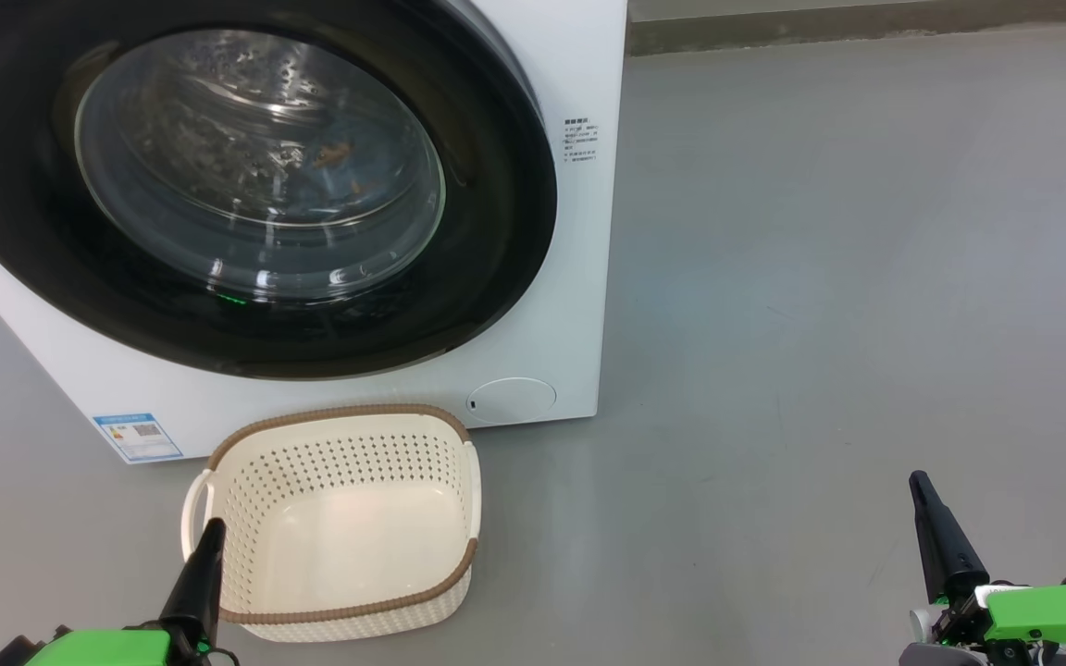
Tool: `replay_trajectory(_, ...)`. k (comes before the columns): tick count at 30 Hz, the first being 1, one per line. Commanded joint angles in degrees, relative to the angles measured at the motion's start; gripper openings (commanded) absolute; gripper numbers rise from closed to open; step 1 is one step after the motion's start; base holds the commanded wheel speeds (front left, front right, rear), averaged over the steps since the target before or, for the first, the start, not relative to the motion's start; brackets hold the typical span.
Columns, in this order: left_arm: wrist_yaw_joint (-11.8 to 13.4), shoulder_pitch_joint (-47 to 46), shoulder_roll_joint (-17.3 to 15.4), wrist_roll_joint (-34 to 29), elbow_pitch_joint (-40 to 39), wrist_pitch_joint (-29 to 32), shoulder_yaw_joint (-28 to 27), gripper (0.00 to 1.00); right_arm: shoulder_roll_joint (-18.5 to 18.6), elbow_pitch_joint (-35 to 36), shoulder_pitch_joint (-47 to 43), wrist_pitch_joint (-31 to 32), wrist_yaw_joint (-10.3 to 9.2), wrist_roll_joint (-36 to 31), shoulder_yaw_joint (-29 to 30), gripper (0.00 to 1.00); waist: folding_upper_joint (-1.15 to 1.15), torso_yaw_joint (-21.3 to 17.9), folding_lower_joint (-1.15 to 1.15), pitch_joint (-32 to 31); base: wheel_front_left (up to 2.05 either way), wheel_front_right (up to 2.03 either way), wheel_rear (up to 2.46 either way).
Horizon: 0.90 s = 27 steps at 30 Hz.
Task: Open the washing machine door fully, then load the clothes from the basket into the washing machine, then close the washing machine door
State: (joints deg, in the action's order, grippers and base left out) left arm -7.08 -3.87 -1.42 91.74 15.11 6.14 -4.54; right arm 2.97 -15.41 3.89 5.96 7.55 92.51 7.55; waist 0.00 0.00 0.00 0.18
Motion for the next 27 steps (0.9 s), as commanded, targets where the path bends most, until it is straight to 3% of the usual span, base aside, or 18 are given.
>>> replay_trajectory(1,-0.41,-2.32,-1.45,0.44,-1.06,0.34,-1.96,0.0,0.12,1.4,2.27,0.32,-0.06,-0.14,-1.29,0.0,0.0,0.0,0.0,0.0,0.0,0.0,0.0)
replay_trajectory(27,-0.41,-2.32,-1.45,0.44,-1.07,0.34,-1.96,0.0,0.05,1.39,2.28,0.41,-0.06,-0.23,-1.18,0.0,0.0,0.0,0.0,0.0,0.0,0.0,0.0)
